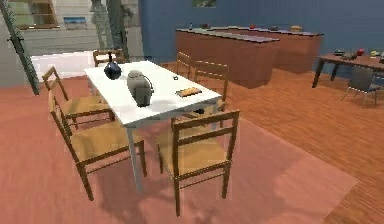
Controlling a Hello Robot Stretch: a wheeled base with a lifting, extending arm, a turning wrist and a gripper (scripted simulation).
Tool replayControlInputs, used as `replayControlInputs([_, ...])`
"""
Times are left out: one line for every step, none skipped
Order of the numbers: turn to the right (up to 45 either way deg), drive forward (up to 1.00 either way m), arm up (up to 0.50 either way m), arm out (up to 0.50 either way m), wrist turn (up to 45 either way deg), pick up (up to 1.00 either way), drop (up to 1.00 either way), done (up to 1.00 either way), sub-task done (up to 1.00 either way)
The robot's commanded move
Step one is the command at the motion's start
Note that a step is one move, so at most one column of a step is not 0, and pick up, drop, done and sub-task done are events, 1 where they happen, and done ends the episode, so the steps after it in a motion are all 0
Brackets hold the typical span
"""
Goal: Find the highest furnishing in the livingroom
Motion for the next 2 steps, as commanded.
replayControlInputs([0.0,0.1,0.0,0.0,0.0,0.0,0.0,0.0,0.0])
replayControlInputs([-42.0,0.0,0.0,0.0,0.0,0.0,0.0,0.0,0.0])
